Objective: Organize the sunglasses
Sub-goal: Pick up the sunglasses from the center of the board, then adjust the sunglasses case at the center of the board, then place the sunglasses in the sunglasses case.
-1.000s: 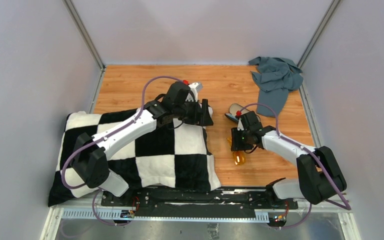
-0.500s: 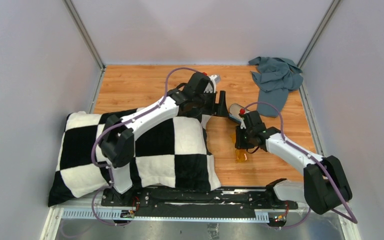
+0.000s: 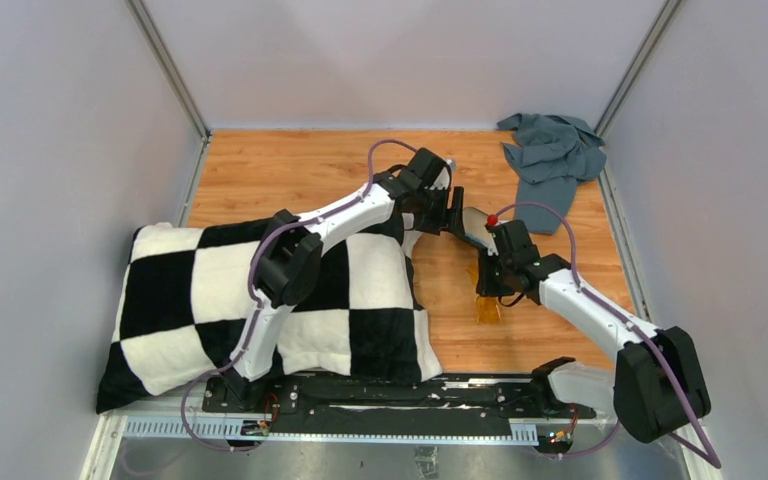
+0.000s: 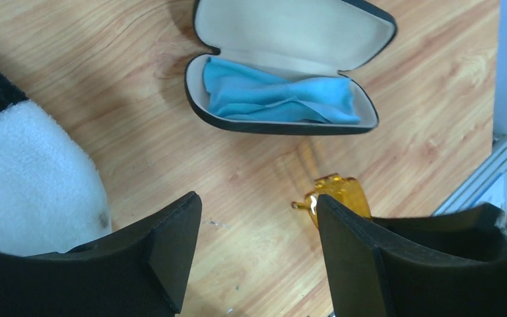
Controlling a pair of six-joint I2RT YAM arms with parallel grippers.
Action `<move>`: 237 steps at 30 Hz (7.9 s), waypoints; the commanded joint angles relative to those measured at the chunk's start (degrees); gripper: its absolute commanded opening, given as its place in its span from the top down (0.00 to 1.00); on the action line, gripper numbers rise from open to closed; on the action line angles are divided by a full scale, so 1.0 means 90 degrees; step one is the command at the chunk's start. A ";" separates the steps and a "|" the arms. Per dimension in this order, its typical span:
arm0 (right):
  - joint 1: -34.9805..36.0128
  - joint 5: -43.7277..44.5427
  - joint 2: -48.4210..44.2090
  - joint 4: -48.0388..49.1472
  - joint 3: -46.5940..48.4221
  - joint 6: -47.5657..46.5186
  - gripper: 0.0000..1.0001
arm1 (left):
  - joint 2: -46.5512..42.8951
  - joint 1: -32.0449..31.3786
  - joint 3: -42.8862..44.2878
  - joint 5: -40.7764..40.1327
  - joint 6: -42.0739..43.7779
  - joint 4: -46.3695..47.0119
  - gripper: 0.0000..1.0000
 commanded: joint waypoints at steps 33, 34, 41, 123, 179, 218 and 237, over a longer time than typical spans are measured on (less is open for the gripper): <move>-0.0442 0.0097 -0.1145 -0.0999 0.0566 -0.0225 0.75 | 0.1281 0.0169 -0.0110 0.0139 -0.2223 0.1506 0.63; -0.0454 0.0118 -0.1157 -0.1046 0.0626 -0.0242 0.75 | 0.1289 0.0174 -0.0104 0.0159 -0.2232 0.1522 0.65; -0.0579 0.0195 -0.1178 -0.1222 0.1082 -0.0596 0.75 | 0.1415 0.0255 -0.0112 0.0604 -0.1972 0.1703 0.77; 0.0610 0.0786 0.2887 -0.0651 0.2166 -0.1713 0.78 | 0.0856 0.0315 0.0074 0.1614 0.0076 0.0163 0.71; 0.0655 0.0018 0.2840 -0.0744 0.2077 -0.1818 0.65 | 0.1251 0.0362 -0.0061 0.1954 -0.0345 0.0748 1.00; 0.0824 0.1084 0.0967 -0.1407 0.2368 -0.1496 0.37 | 0.0944 0.0374 0.0018 0.1888 -0.0246 0.0696 1.00; -0.1393 -0.0315 0.1199 -0.0573 0.1945 -0.0901 0.41 | 0.0099 0.0374 0.0161 0.1653 -0.0204 0.0549 0.86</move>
